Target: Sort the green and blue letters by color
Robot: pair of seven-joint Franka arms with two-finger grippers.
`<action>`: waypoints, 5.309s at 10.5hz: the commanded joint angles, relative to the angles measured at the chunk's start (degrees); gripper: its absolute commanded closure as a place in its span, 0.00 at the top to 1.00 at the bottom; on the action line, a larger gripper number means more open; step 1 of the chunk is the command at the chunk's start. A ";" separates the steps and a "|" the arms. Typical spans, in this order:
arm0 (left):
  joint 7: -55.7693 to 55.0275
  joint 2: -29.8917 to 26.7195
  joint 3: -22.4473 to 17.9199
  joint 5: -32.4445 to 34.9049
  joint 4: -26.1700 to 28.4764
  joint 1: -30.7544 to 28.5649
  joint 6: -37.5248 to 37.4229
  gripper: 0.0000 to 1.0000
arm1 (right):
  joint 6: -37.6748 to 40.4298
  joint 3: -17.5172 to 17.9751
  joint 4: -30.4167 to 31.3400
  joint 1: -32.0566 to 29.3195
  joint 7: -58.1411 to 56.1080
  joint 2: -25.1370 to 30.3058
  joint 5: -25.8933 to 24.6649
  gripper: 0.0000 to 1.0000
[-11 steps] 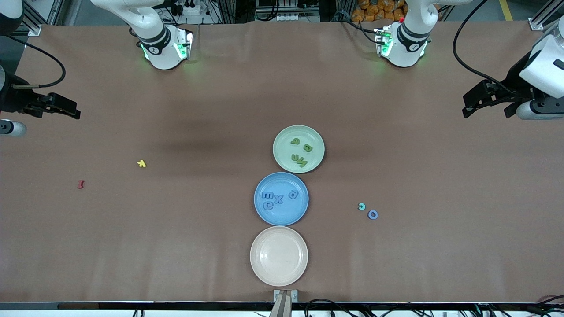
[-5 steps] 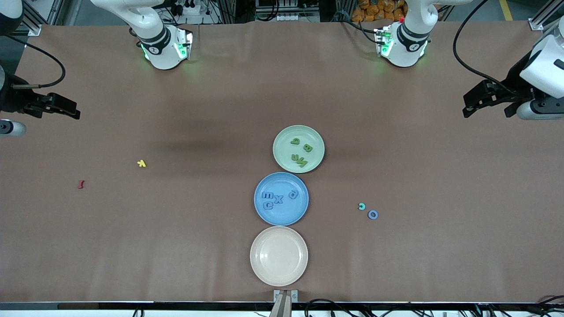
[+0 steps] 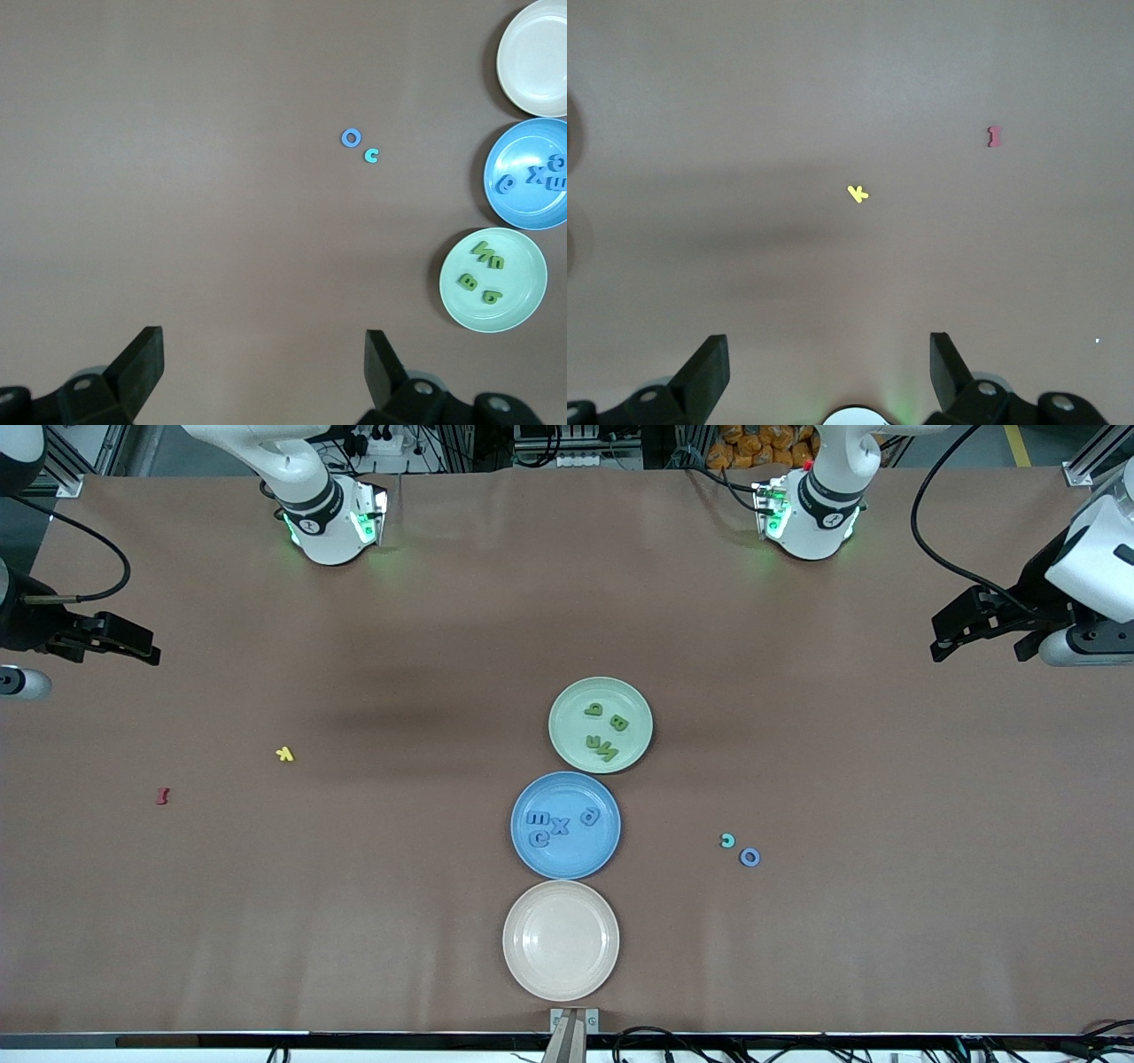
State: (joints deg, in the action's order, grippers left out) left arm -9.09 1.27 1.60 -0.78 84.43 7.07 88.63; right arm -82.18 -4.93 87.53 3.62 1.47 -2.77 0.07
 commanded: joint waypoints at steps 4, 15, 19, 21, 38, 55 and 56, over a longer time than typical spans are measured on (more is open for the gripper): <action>1.26 -0.57 -0.02 1.04 -0.32 -0.13 -1.00 1.00 | 0.53 -0.25 -0.87 -0.54 0.55 0.05 -0.51 1.00; 1.26 -0.57 -0.19 1.13 -0.32 -0.13 -1.00 1.00 | 0.27 0.18 -0.78 -3.53 1.08 -0.13 0.02 1.00; 1.09 -0.48 -0.19 1.04 -0.32 0.05 -1.00 1.00 | 0.35 0.19 -0.87 -3.09 0.81 -0.04 0.11 1.00; 0.56 -0.39 -0.11 1.04 -0.32 0.40 -1.00 1.00 | 0.35 0.19 -0.87 -3.18 0.81 -0.04 0.11 1.00; 0.47 0.22 0.25 0.95 -0.31 0.58 -0.21 1.00 | -0.26 0.19 -0.87 -2.91 0.81 -1.01 0.11 1.00; 1.26 -0.04 2.88 -0.89 0.21 -1.35 4.27 1.00 | -0.26 0.19 -1.31 -2.91 0.99 -1.01 0.11 1.00; 1.35 -0.13 2.88 -0.81 0.12 -2.23 4.19 1.00 | -0.26 0.19 -1.31 -2.91 0.99 -1.01 0.11 1.00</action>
State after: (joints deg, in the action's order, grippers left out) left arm -8.86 1.72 4.57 -0.96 84.49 6.80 92.89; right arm -82.74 -5.10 87.27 1.02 1.73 -3.42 0.11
